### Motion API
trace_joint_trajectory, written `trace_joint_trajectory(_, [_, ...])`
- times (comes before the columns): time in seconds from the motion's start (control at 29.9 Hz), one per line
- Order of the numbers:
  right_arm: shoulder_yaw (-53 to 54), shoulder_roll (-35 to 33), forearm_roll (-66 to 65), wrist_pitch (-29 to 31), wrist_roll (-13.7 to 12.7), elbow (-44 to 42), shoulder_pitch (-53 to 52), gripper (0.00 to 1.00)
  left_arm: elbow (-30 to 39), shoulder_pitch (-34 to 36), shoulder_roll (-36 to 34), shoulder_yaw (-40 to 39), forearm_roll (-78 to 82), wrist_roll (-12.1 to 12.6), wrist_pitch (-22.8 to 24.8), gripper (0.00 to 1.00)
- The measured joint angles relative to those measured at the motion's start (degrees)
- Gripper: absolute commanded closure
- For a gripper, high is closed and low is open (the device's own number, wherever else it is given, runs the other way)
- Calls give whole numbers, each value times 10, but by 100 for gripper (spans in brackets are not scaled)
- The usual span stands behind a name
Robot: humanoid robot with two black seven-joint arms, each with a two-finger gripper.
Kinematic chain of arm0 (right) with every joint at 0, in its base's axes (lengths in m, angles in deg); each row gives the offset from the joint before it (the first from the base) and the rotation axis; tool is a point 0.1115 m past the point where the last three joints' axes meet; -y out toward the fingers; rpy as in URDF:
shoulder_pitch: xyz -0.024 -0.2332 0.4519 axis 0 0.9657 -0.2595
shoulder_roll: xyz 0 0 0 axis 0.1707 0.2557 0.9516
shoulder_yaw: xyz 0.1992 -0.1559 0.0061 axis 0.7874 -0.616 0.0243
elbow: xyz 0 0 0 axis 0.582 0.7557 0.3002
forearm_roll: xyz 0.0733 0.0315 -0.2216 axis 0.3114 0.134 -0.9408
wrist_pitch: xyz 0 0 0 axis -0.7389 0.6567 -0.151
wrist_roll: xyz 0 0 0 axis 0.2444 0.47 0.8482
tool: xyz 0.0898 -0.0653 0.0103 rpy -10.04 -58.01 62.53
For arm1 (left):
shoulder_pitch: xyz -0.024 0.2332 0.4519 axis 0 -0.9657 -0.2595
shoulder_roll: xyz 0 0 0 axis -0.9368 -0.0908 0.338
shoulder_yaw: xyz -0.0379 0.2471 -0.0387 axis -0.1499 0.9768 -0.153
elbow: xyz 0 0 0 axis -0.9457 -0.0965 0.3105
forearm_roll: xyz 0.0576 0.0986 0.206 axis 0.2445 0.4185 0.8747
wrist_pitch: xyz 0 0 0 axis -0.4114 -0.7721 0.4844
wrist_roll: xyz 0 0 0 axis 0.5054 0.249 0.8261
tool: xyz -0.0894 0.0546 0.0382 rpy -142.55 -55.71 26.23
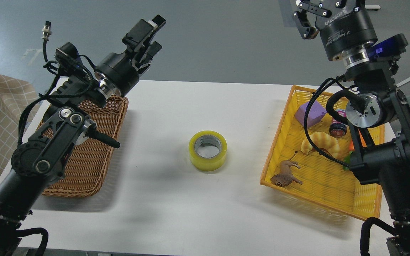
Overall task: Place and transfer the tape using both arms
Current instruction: 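Reach the left gripper toward the tape roll on the table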
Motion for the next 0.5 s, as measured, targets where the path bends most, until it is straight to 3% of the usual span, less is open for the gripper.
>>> trace_joint_trajectory(0.33, [0,-2,-1,0,0,34,1,0,-13,41,-21,132,264,-71,-2,3])
trace_joint_trajectory(0.5, [-1,-2,-1,0,0,40,1,0,-53,48,-21,168,336,-91,-9,3])
